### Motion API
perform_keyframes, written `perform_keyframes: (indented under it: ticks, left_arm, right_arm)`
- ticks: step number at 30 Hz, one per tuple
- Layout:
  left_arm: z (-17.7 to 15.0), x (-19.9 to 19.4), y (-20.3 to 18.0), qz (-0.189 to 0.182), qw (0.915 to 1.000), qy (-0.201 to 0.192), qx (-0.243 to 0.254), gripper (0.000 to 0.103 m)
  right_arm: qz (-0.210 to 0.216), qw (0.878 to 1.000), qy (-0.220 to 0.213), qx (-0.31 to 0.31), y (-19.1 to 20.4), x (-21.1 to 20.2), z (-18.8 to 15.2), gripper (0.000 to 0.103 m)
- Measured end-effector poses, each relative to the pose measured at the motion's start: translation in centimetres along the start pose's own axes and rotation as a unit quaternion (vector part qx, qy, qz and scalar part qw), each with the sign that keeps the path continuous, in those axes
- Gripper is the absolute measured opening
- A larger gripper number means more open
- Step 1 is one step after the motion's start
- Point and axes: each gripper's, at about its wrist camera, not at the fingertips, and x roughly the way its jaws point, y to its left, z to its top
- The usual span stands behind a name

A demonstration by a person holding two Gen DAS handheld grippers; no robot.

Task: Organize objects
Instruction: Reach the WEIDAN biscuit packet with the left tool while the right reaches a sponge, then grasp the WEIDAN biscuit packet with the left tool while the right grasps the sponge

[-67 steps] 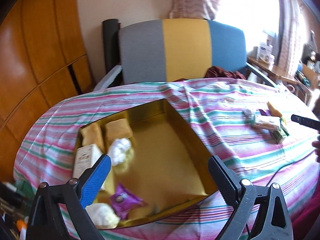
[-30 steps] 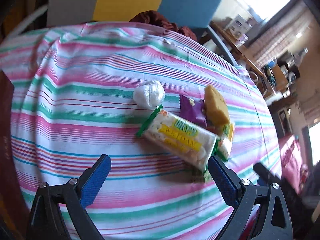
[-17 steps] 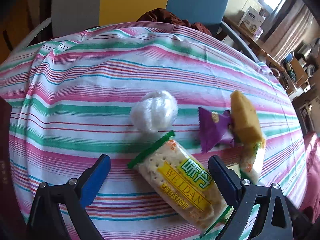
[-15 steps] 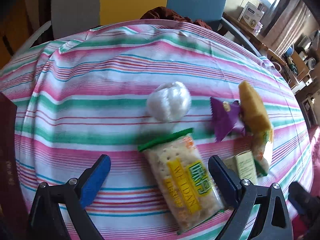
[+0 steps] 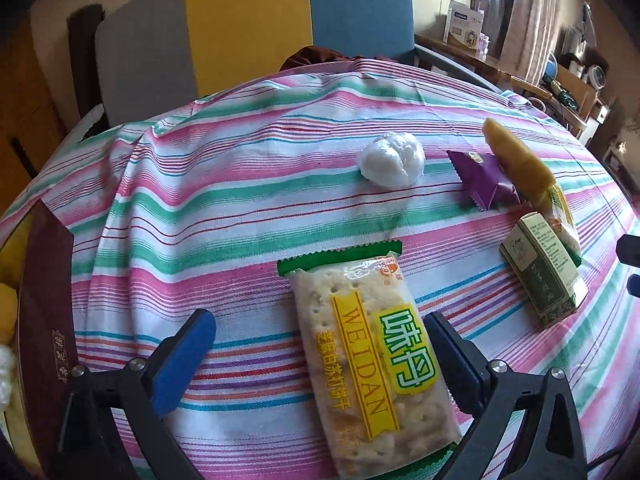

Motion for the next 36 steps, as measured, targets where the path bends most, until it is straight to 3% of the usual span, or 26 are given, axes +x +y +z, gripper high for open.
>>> perform_keyframes:
  ticks: [5, 8, 11, 15, 20, 22, 26, 29, 32, 36]
  left_arm:
    - [-0.2, -0.1, 0.1, -0.004, 1.0, -0.007, -0.001, 0.103]
    - [0.0, 0.2, 0.0, -0.006, 0.9999, -0.011, -0.002, 0.103]
    - [0.0, 0.1, 0.0, -0.008, 0.9999, -0.013, -0.005, 0.103]
    - [-0.2, 0.0, 0.2, -0.011, 0.9998, -0.015, -0.006, 0.103]
    - [-0.3, 0.0, 0.2, -0.012, 0.9998, -0.017, -0.007, 0.103]
    - [-0.2, 0.1, 0.2, -0.013, 0.9997, -0.018, -0.008, 0.103]
    - [-0.3, 0.1, 0.2, -0.013, 0.9997, -0.02, -0.009, 0.103]
    - [-0.4, -0.1, 0.3, -0.017, 0.9996, -0.022, -0.011, 0.102]
    - [-0.5, -0.1, 0.2, -0.017, 0.9995, -0.022, -0.011, 0.102]
    - [-0.5, -0.2, 0.3, -0.017, 0.9995, -0.022, -0.011, 0.102]
  right_arm:
    - [0.04, 0.999, 0.002, -0.017, 1.7, 0.1, 0.4, 0.086]
    - [0.051, 0.998, -0.005, -0.036, 3.2, 0.3, 2.3, 0.086]
    - [0.034, 0.997, -0.019, -0.066, 5.0, 1.7, 5.1, 0.089]
    - [0.013, 0.996, -0.008, -0.089, 6.5, 4.8, 8.3, 0.089]
    - [-0.024, 0.994, 0.021, -0.103, 7.3, 8.7, 9.9, 0.089]
    - [-0.007, 0.994, 0.036, -0.104, 7.2, 9.3, 9.8, 0.065]
    - [0.009, 0.994, 0.027, -0.109, 7.1, 7.5, 8.5, 0.063]
    - [0.002, 0.993, -0.014, -0.117, 7.0, 4.0, 7.3, 0.063]
    - [-0.02, 0.994, -0.035, -0.099, 5.5, 1.0, 6.1, 0.064]
    - [-0.074, 0.993, -0.015, -0.094, 3.1, 0.3, 3.6, 0.064]
